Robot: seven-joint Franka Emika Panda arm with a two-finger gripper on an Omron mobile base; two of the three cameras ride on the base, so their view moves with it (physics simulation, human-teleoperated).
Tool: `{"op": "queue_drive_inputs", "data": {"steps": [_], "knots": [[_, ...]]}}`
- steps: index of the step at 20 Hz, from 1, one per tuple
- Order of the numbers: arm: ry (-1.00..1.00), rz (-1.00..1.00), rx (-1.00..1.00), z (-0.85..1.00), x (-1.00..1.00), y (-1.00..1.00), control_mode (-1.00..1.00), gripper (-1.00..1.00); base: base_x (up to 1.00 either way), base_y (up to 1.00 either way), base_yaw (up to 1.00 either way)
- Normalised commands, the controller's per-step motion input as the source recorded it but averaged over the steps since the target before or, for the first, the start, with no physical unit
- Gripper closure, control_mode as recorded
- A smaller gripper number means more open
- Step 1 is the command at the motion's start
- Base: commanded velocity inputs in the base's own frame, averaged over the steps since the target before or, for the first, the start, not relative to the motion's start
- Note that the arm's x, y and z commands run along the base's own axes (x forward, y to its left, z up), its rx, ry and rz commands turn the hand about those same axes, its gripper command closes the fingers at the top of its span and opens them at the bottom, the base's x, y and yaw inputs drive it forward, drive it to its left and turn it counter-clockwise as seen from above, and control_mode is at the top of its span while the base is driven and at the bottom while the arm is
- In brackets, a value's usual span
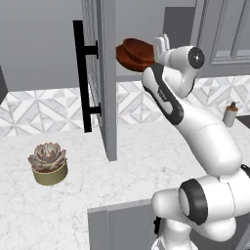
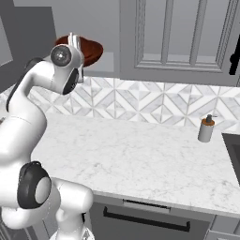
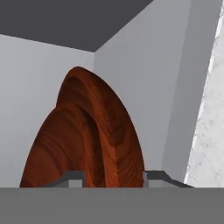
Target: Pick up the bowls on the counter and stack them on top of one another in the open cabinet. Place the smaller bowl on top of the larger bowl.
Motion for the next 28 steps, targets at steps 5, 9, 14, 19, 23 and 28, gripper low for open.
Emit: {"op": "queue_drive_inputs", "data": {"steps": [5, 9, 14, 19, 23, 28], "knots": [[0.00, 0.00, -0.08, -0.10, 0.60, 0.27, -1.00, -1.00, 0.00, 0.00, 0.00], [0.00, 0.00, -0.05, -0.07, 0.61, 0.19, -1.00, -1.00, 0.00, 0.00, 0.00], [-0.07, 0.00, 0.00, 0.01, 0.04, 0.01, -1.00, -1.00, 0.00, 0.00, 0.00], [-0.11, 0.00, 0.00, 0.17, -0.30, 0.00, -1.00, -1.00, 0.00, 0.00, 0.00], [-0.19, 0.00, 0.00, 0.19, -0.69, 0.00, -1.00, -1.00, 0.00, 0.00, 0.00], [-0.06, 0.03, 0.00, 0.35, -1.00, -0.04, -1.00, -1.00, 0.00, 0.00, 0.00]]}}
